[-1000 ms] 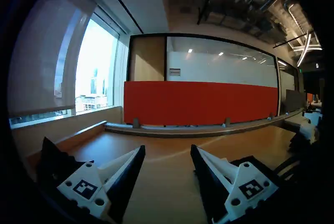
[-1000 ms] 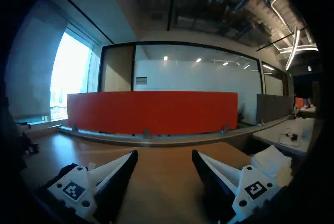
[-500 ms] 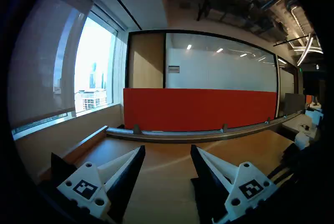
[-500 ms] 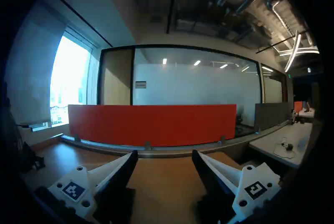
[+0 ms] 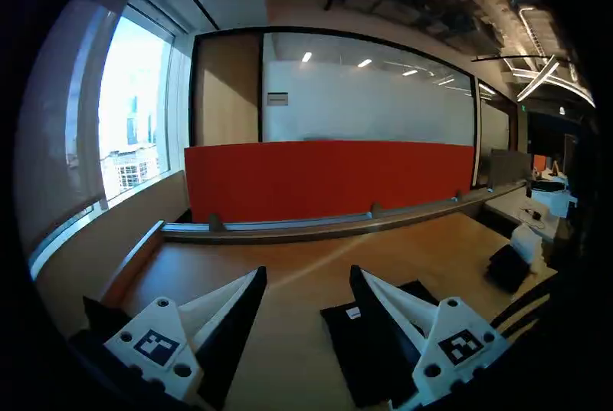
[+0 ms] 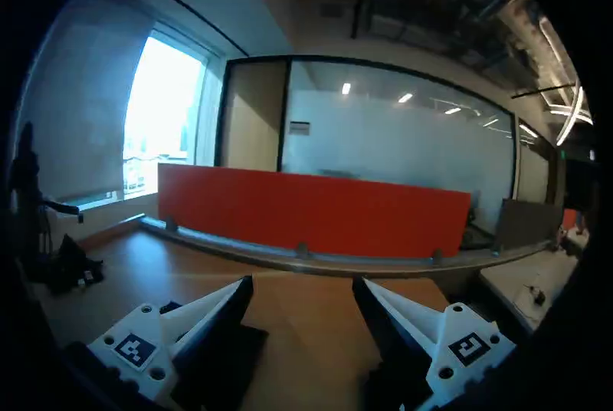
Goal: Fold towel
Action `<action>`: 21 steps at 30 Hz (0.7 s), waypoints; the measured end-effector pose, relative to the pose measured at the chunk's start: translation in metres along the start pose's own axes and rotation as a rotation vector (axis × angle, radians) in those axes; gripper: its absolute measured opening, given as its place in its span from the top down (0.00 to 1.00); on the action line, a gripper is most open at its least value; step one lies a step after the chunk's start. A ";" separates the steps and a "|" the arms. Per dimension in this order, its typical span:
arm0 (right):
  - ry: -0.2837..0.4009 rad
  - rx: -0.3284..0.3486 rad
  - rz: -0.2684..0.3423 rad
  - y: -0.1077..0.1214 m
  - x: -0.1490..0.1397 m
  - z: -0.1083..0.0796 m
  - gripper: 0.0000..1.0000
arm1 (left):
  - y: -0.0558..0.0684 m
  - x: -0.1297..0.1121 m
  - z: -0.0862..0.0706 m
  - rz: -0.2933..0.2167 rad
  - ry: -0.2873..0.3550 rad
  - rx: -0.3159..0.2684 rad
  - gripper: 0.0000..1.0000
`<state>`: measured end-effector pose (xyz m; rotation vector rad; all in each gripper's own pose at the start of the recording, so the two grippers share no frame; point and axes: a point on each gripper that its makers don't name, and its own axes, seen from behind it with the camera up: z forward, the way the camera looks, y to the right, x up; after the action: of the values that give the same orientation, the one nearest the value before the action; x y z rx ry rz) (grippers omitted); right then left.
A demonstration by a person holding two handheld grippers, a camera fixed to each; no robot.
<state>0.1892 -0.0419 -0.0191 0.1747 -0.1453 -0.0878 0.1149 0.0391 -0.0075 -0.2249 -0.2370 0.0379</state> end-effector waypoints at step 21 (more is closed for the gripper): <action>-0.337 0.374 -0.171 -0.074 -0.094 -0.004 0.00 | 0.047 -0.080 -0.001 0.143 -0.258 -0.232 0.20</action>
<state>0.0917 -0.1041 -0.0487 0.5458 -0.4836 -0.2607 0.0365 0.0791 -0.0373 -0.4689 -0.4834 0.1821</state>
